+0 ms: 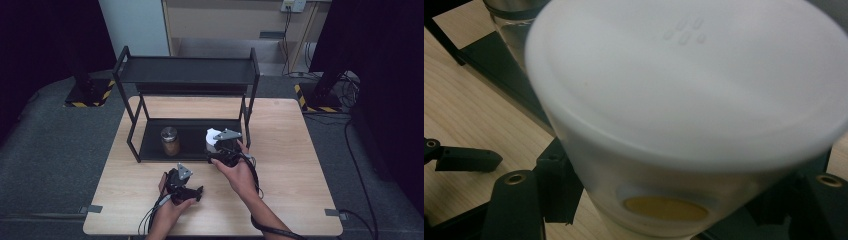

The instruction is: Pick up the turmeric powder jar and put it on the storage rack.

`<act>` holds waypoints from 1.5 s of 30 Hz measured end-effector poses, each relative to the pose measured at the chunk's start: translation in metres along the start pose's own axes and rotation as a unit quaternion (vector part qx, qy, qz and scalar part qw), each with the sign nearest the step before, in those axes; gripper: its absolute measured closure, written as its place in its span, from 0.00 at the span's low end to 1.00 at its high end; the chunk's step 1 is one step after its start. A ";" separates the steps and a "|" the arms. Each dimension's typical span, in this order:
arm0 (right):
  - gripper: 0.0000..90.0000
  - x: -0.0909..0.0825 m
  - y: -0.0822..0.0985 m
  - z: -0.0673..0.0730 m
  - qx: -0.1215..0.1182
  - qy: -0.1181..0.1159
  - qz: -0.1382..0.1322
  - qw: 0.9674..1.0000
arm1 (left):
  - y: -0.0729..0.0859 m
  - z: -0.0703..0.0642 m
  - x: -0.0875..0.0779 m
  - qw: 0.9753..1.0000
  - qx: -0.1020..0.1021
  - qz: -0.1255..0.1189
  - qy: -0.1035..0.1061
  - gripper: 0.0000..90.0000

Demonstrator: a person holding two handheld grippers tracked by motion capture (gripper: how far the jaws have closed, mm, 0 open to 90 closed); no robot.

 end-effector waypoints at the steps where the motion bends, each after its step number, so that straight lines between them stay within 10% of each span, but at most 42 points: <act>1: 0.35 0.001 -0.001 0.000 0.000 0.000 0.000 1.000 | 0.000 0.000 0.000 1.000 0.000 0.000 0.000 0.00; 45: 0.35 0.045 -0.023 -0.007 0.004 -0.004 0.001 1.000 | -0.001 0.001 0.001 1.000 0.002 -0.001 0.003 0.00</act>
Point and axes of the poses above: each handheld gripper's, and its own axes: x roughly forward along the jaws, y roughly out of its underside, z roughly to its left, the point moved 9 cm from there along x, roughly forward along the jaws, and after that the axes turned 1 degree about z, right-handed, at the moved point
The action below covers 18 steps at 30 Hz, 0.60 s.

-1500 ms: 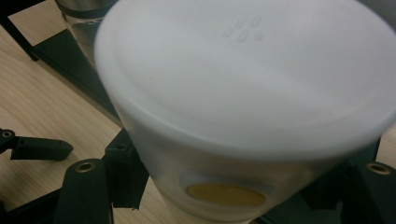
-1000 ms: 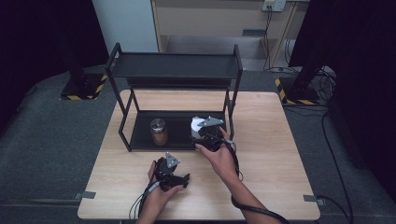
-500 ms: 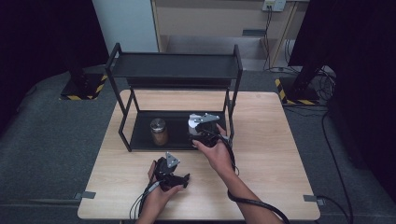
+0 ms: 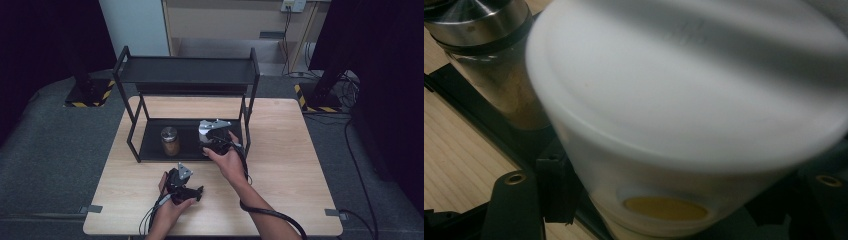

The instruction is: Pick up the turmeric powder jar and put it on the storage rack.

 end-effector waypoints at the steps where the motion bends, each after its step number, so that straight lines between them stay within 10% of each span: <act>1: 0.35 0.001 0.000 0.000 -0.001 0.000 0.000 1.000 | 0.000 0.000 0.000 1.000 0.000 0.000 0.000 0.00; 18: 0.35 0.012 -0.002 -0.002 0.005 0.000 -0.002 1.000 | -0.001 0.000 0.001 1.000 0.003 0.000 0.002 0.00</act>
Point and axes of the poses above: each handheld gripper's, and its own axes: x roughly forward along the jaws, y roughly out of its underside, z roughly to its left, the point moved 9 cm from there along x, roughly forward along the jaws, and after that the axes turned 1 degree about z, right-handed, at the moved point
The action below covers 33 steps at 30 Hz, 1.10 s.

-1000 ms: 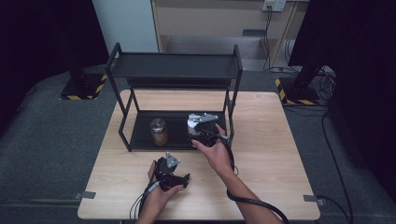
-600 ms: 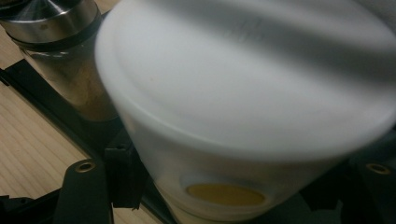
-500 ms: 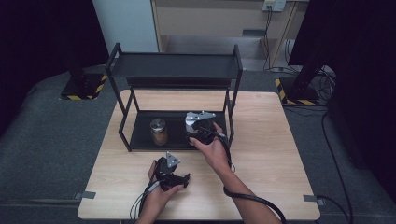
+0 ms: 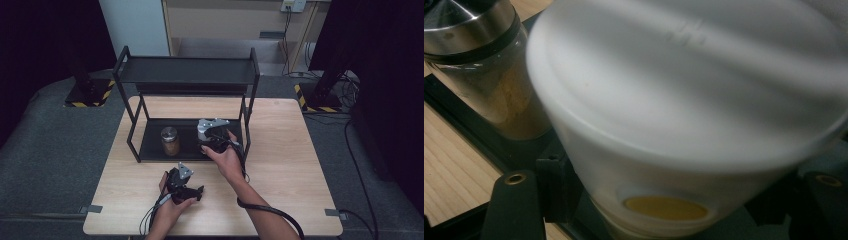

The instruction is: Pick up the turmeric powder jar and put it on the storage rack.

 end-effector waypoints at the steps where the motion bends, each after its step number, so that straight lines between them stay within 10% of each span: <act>1: 0.35 0.001 0.000 0.000 0.001 0.000 0.000 1.000 | 0.000 0.000 0.000 1.000 0.000 0.000 0.000 0.00; 33: 0.35 0.003 0.016 0.006 -0.006 0.009 -0.020 1.000 | 0.000 0.000 0.000 1.000 0.000 0.000 0.001 0.00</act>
Point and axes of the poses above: each handheld gripper's, and its own axes: x roughly forward along the jaws, y roughly out of its underside, z roughly to its left, the point moved 9 cm from there along x, roughly forward along the jaws, and after that the axes turned 1 degree about z, right-handed, at the moved point
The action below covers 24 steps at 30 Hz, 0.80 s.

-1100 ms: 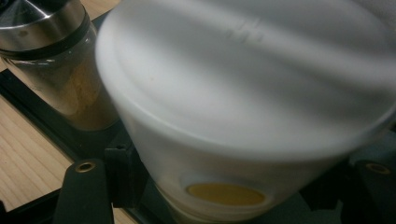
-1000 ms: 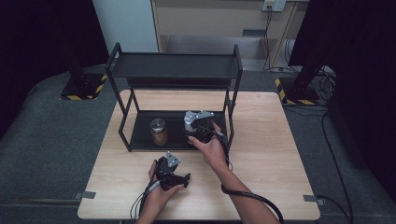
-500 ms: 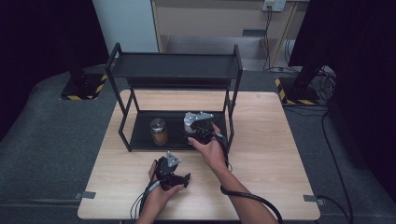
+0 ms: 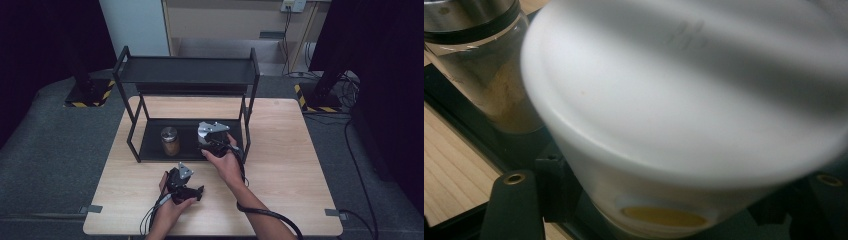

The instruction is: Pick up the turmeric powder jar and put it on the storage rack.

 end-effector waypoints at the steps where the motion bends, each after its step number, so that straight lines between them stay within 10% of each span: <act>1: 0.35 0.000 0.000 0.000 0.001 0.001 0.000 1.000 | 0.000 0.000 0.000 1.000 0.000 0.000 0.000 0.00; 24: 0.09 -0.016 0.003 0.001 0.013 0.012 0.010 1.000 | 0.000 0.000 0.001 1.000 -0.001 -0.001 -0.001 0.00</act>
Point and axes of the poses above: each handheld gripper's, and its own axes: x roughly forward along the jaws, y roughly out of its underside, z roughly to its left, the point moved 9 cm from there along x, roughly forward along the jaws, and after that the axes turned 1 degree about z, right-handed, at the moved point
